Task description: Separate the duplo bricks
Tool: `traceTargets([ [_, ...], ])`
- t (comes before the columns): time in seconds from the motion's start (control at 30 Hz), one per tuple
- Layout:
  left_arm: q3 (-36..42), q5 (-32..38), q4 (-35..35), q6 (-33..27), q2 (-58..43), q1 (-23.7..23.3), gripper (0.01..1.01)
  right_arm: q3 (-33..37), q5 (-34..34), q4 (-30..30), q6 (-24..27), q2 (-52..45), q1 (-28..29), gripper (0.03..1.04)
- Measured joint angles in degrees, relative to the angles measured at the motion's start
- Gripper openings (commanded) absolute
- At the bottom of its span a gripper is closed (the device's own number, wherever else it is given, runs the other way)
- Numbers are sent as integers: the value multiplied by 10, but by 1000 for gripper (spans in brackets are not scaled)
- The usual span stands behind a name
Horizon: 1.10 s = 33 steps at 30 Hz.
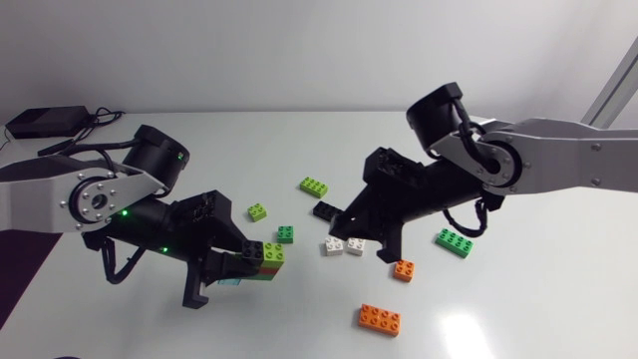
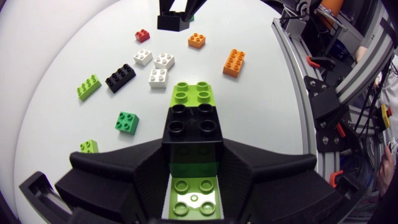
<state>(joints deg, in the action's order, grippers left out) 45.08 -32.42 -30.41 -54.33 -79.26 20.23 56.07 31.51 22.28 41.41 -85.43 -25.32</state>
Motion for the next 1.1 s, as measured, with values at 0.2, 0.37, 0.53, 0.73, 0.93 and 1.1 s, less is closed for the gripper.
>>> traceTargets([
  [0.2, 0, 58, 59, 29, -5, 4, 310, -38, -57, -33, 27, 0, 59, 284],
  [0.37, 0, 94, 88, 67, -16, 22, 310, -40, -93, -54, 44, -27, 96, 284],
  [0.53, 0, 112, 96, 90, -16, 29, 310, -56, -140, -92, 58, -66, 107, 284],
  [0.73, 0, 119, 97, 92, -16, 29, 310, -77, -174, -107, 80, -80, 122, 284],
  [0.93, 0, 121, 99, 103, -16, 33, 311, -89, -196, -125, 101, -97, 147, 285],
  [1.1, 0, 130, 99, 110, -16, 44, 311, -94, -198, -136, 110, -115, 159, 287],
])
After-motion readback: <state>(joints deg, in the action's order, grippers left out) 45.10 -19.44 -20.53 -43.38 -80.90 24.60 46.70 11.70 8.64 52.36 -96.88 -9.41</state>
